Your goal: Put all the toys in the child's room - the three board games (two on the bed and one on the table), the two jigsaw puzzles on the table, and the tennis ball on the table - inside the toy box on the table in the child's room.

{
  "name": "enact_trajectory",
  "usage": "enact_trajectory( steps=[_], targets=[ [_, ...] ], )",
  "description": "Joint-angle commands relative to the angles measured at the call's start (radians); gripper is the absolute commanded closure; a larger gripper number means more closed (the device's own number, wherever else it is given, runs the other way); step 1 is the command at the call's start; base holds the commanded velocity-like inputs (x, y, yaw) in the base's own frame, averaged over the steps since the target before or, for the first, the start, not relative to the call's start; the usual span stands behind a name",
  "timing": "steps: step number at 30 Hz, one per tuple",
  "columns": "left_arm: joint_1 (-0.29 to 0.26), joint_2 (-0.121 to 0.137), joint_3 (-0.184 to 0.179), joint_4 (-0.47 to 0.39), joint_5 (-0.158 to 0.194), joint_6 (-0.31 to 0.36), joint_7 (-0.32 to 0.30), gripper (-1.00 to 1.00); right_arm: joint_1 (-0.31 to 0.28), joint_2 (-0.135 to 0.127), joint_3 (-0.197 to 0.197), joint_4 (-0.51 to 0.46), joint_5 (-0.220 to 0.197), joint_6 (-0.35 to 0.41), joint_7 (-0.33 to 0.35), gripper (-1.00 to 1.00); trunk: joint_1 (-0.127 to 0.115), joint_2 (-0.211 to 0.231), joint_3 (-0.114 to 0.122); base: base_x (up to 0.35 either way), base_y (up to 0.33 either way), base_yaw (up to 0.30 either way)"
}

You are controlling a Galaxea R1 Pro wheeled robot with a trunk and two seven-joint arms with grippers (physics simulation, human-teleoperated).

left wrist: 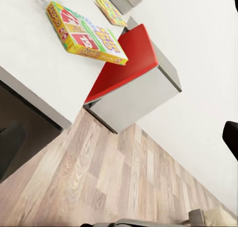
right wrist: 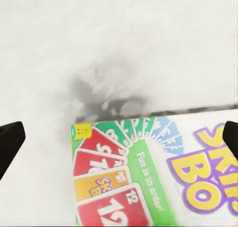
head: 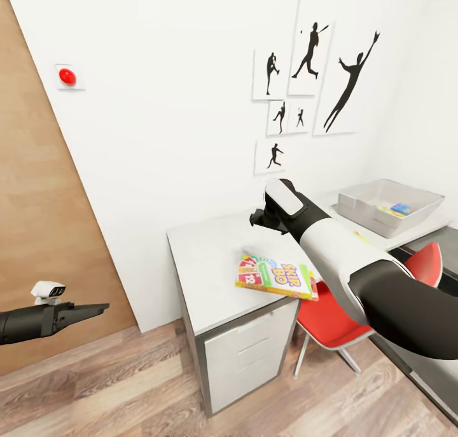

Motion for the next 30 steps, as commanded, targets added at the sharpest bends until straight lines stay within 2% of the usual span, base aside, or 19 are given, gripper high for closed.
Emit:
enact_trajectory(
  steps=[1,9,19,30],
  targets=[
    [0.000,0.001,0.000,0.000,0.000,0.011,-0.004,-1.00,-0.001,0.000,0.007,0.000,-0.007,0.004,-0.006,-1.00,0.000,-0.001,-0.001,-0.189,0.142,-0.271],
    [0.000,0.001,0.000,0.000,0.000,0.011,-0.004,-1.00,-0.001,0.000,0.007,0.000,-0.007,0.004,-0.005,-1.00,0.000,-0.001,0.003,-0.172,0.077,-0.276],
    [0.000,0.001,-0.001,0.000,0.000,0.011,-0.004,-1.00,-0.001,0.000,0.006,0.000,-0.007,0.004,-0.005,-1.00,0.000,-0.001,0.007,-0.131,0.186,-0.271],
    [0.000,0.001,-0.001,0.000,0.000,0.011,-0.004,-1.00,-0.002,0.000,0.007,0.000,-0.007,0.004,-0.004,-1.00,0.000,-0.001,0.007,-0.004,0.149,-0.032]
  ],
)
